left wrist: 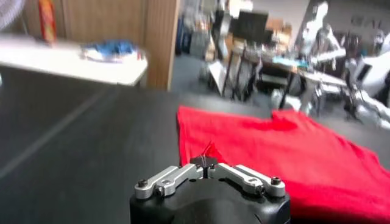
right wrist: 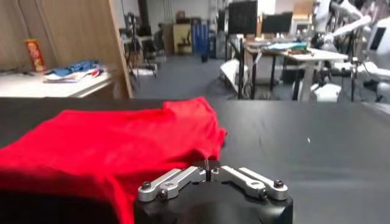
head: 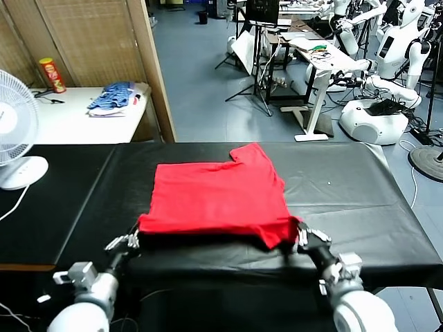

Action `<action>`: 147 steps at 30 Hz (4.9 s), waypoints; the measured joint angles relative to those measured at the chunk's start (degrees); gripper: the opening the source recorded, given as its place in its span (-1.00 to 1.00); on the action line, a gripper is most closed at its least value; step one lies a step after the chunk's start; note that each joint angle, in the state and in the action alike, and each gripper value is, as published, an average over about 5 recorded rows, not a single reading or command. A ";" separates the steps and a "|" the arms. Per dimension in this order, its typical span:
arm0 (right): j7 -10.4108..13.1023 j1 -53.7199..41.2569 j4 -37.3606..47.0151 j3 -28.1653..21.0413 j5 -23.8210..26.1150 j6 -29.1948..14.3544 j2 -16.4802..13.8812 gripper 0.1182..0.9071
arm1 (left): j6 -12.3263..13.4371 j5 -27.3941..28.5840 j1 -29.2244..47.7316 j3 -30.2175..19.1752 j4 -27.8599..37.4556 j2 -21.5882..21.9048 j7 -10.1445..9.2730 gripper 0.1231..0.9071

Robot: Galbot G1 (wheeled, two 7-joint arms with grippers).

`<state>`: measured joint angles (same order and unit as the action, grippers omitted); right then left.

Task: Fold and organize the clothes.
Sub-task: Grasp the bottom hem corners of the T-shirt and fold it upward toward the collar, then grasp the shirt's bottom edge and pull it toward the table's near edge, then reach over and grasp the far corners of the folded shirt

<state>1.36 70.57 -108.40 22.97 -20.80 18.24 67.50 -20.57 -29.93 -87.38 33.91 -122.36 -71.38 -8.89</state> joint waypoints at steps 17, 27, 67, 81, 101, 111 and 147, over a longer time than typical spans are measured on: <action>-0.72 0.38 -3.08 -0.24 -1.62 7.31 -2.74 0.14 | -0.39 0.60 7.72 -1.37 9.46 1.75 0.19 -0.21; -0.91 7.06 -7.32 1.75 -0.63 7.26 -3.10 0.65 | -1.08 -0.60 5.90 -0.89 8.57 1.26 0.57 0.71; 2.94 25.78 -21.36 6.65 0.40 12.75 -0.18 -0.56 | -5.77 5.97 -7.55 3.89 -0.34 3.34 3.40 -0.87; 4.79 17.26 -23.36 9.67 -6.56 11.75 -4.97 0.72 | -8.10 -0.52 -11.66 5.75 -8.95 3.62 -0.83 0.70; 8.53 -28.61 16.26 -10.35 -10.76 14.09 -2.78 0.72 | -13.13 -13.47 32.04 -13.16 19.56 10.63 -6.07 0.72; 7.78 -37.52 30.06 -15.00 -11.28 14.27 1.53 0.72 | -16.04 -14.72 45.92 -18.63 36.39 8.56 -3.58 0.72; 1.05 -37.93 39.01 -12.88 -9.48 6.49 7.38 -0.99 | -16.22 -13.67 51.30 -19.99 47.39 6.84 0.46 -0.99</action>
<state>2.42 32.64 -69.39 10.09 -30.28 24.72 74.88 -36.79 -43.61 -36.08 13.93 -74.97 -64.54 -8.44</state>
